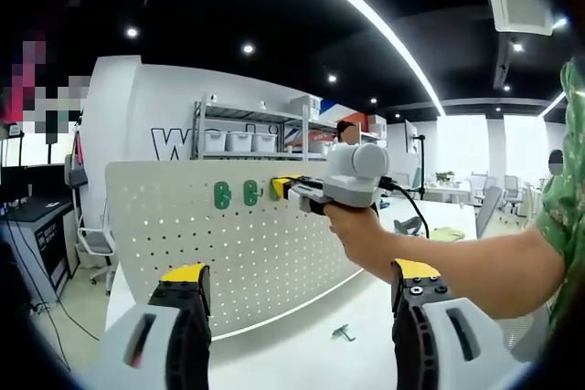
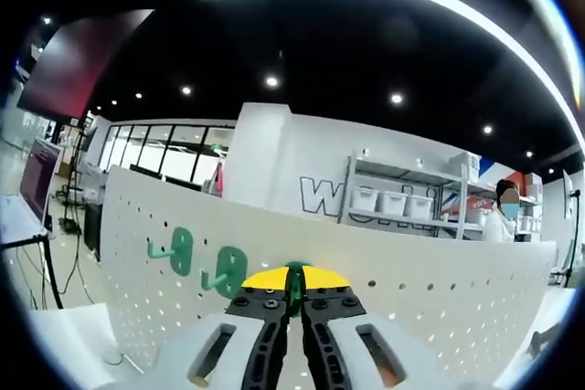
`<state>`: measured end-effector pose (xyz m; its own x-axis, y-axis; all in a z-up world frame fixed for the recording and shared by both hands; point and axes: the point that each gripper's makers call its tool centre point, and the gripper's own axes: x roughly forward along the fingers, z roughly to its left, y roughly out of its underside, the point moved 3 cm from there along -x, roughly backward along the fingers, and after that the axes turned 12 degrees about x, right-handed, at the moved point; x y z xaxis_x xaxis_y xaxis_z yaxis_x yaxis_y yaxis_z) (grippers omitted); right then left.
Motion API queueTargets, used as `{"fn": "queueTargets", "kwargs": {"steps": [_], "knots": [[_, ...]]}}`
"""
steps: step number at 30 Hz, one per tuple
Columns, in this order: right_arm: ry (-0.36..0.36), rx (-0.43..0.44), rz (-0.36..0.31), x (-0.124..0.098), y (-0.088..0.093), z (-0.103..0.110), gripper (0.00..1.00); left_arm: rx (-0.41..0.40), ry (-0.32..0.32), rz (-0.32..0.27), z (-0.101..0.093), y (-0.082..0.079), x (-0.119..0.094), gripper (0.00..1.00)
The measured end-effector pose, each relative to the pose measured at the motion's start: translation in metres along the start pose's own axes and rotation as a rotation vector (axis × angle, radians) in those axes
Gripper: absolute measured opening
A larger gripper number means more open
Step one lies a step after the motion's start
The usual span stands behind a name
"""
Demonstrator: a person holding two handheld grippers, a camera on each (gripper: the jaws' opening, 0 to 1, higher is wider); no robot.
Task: Insert the hook assembly into the mounting plate slot until the hook locks in place.
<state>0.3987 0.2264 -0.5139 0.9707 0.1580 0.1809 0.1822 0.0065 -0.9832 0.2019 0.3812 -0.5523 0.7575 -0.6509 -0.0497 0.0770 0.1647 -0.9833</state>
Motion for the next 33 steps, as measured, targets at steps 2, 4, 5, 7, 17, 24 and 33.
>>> {"fn": "queueTargets", "kwargs": {"steps": [2, 4, 5, 7, 17, 24, 33], "knots": [[-0.009, 0.022, 0.017, 0.001, 0.0, -0.001, 0.02, 0.001, 0.0, 0.001, 0.0, 0.0, -0.001, 0.83], [-0.011, 0.026, 0.014, 0.001, 0.001, -0.002, 0.02, 0.0, -0.005, -0.001, 0.001, 0.0, -0.001, 0.83], [-0.011, 0.025, 0.01, 0.0, 0.001, -0.002, 0.02, -0.002, -0.006, -0.002, 0.001, 0.0, -0.001, 0.83], [-0.013, 0.03, 0.003, -0.001, 0.001, -0.002, 0.02, -0.002, -0.006, -0.001, 0.001, 0.0, -0.001, 0.83], [-0.026, 0.045, 0.013, -0.005, 0.008, -0.004, 0.03, 0.006, 0.003, -0.003, -0.002, -0.002, 0.001, 0.83], [-0.021, 0.048, 0.034, -0.008, 0.018, -0.005, 0.04, 0.005, 0.002, 0.001, -0.003, -0.002, 0.0, 0.83], [-0.023, 0.017, 0.029, -0.011, 0.015, -0.003, 0.02, 0.009, 0.005, 0.005, -0.003, 0.0, 0.002, 0.83]]}}
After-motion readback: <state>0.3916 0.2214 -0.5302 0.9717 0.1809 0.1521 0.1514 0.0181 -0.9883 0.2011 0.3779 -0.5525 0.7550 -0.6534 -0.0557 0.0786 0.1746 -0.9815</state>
